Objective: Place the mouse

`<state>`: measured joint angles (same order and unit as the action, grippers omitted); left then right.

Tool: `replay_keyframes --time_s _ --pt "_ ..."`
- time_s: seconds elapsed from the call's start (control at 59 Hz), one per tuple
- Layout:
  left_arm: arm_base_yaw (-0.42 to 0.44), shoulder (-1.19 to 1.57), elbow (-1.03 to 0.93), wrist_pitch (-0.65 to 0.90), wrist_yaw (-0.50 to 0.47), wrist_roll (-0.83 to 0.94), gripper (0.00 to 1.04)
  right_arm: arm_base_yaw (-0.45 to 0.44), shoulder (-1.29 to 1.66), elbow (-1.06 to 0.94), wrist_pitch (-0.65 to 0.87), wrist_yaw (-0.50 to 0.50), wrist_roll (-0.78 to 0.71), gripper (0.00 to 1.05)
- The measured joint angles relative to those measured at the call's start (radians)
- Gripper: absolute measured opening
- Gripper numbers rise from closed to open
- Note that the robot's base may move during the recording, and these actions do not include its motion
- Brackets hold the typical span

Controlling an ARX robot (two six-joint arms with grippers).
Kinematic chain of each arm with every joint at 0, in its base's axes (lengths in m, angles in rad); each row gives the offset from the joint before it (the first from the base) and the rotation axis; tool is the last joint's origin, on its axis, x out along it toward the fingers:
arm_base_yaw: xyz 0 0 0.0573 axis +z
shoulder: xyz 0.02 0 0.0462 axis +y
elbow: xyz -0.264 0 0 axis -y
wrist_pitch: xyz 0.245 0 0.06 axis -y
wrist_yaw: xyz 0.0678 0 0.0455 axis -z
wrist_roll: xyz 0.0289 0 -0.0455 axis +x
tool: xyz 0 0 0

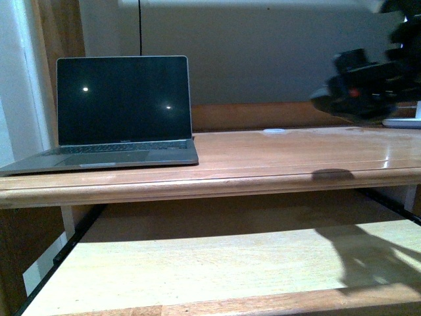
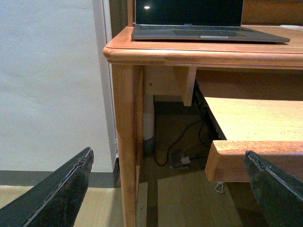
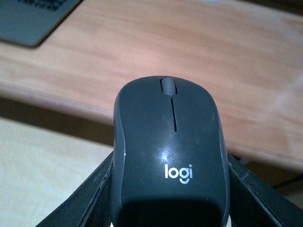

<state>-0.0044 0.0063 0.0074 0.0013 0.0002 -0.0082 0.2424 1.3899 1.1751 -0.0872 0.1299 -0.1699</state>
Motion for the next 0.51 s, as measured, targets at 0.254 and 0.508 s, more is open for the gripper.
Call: replay_keyframes --time_s 0.254,0.508 --pt "0.0 0.0 0.0 0.0 0.0 0.0 0.97 0.13 0.426 0.414 -0.095 0.283 0.091 0.56" --pt "0.0 0.0 0.0 0.0 0.0 0.0 0.97 0.144 0.686 0.712 -0.187 0.403 0.188 0.56"
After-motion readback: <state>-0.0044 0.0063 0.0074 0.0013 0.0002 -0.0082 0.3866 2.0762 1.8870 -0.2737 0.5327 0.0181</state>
